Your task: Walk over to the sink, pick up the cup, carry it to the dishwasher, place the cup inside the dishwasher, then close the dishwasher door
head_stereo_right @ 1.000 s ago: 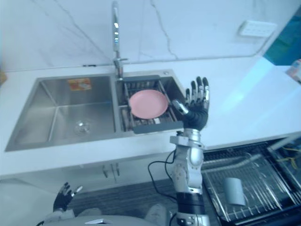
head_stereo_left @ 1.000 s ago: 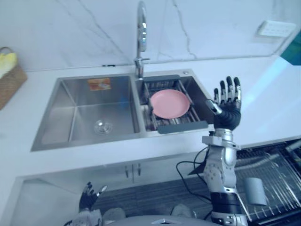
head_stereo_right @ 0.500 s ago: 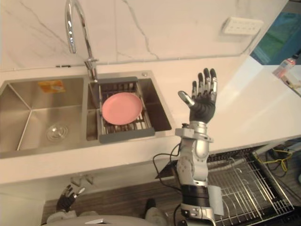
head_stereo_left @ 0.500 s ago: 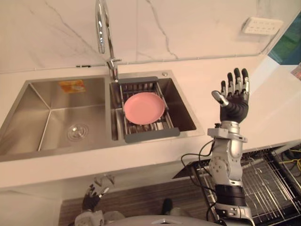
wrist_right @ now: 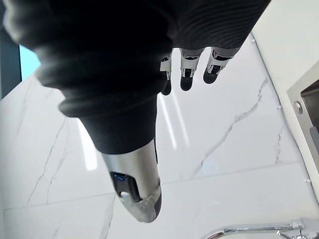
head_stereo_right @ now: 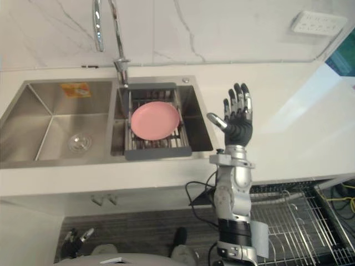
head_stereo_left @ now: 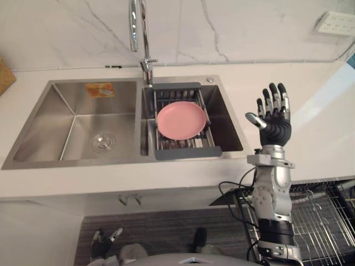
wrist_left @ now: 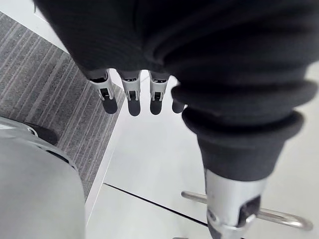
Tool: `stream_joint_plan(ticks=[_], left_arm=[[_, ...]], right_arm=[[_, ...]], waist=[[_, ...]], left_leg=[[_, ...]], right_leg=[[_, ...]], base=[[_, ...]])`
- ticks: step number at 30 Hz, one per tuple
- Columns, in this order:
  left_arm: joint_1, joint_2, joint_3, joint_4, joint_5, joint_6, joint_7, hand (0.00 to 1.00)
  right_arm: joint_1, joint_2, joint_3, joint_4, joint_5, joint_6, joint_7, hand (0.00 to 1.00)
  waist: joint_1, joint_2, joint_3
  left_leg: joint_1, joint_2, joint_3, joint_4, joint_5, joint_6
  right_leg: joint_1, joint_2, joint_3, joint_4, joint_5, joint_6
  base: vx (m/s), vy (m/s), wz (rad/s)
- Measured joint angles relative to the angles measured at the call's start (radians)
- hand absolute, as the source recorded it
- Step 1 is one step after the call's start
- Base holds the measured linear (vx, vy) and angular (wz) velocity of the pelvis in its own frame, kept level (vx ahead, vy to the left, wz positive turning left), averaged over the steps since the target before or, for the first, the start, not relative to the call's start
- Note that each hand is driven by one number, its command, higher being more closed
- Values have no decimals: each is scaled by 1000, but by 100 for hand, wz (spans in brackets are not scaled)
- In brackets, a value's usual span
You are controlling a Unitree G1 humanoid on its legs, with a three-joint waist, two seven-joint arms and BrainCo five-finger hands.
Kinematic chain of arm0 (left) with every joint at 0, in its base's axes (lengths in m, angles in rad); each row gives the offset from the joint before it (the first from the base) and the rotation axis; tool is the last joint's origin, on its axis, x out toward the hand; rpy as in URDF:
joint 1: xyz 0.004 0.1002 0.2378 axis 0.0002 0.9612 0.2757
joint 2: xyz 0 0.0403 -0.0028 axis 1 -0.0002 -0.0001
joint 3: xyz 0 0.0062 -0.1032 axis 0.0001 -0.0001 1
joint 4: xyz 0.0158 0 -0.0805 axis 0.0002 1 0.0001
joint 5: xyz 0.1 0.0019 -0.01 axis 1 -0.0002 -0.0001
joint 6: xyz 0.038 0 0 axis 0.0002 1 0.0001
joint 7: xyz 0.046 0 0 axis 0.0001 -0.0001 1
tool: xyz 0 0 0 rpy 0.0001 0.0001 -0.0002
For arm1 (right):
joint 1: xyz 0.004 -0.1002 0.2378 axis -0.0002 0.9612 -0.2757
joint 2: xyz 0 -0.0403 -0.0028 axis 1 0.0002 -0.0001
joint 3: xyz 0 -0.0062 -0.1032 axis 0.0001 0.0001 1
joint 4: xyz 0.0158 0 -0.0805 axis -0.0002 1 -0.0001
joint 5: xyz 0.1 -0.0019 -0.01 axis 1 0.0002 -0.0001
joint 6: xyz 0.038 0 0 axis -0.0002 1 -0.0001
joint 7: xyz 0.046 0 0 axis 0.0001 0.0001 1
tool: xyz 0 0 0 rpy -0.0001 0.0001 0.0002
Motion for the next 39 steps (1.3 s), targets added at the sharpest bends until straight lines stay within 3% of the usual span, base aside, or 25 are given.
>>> stream_joint_plan(ticks=[4,6,9,15,18,25,30,39], left_arm=[[-1,24,2,37,6,3,0,0],[1,39,2,56,21,11,1,0],[-6,51,3,72,41,21,-1,0],[-4,56,6,74,67,47,-2,0],[-5,59,8,74,81,57,-3,0],[-20,85,4,72,81,75,-4,0],[-23,102,3,69,101,90,-3,0],[-15,106,14,47,126,113,-4,0]], right_arm=[[53,-16,-90,-16,-158,-1,-7,0],[75,-62,-98,-92,-351,-3,-11,0],[74,-155,-95,-142,-507,-12,-9,0],[68,-242,-33,-146,-695,23,39,0],[47,-268,35,-141,-771,45,84,0],[-15,-293,178,-29,-958,49,150,0],[-95,-332,264,58,-1099,49,160,0],[-197,-370,335,208,-1222,61,161,0]], waist=[[-14,-18,9],[-24,-29,15],[-37,-39,14],[-39,-43,13],[-38,-46,11],[-26,-65,0],[-18,-68,-3],[3,-82,-11]], left_leg=[[39,-7,29,-16,-5,7],[57,-8,51,-19,-7,7],[70,-11,57,-31,-4,9],[73,-12,51,-48,6,7],[73,-13,43,-49,7,6],[72,-24,21,-52,9,1],[71,-31,-1,-75,24,3],[69,-39,-27,-84,32,6]], right_leg=[[11,-4,18,-7,-6,4],[9,-1,47,-7,-5,-3],[10,-1,55,-7,-2,-3],[10,-1,57,-6,3,0],[14,-1,53,-3,6,0],[29,-14,33,-6,1,7],[33,-21,14,-5,-2,11],[44,-31,-9,-4,-2,12]], base=[[-66,10,-22],[-60,14,-34],[-23,6,-12],[12,9,3],[33,23,6],[13,30,10],[5,18,12],[-5,14,8]])
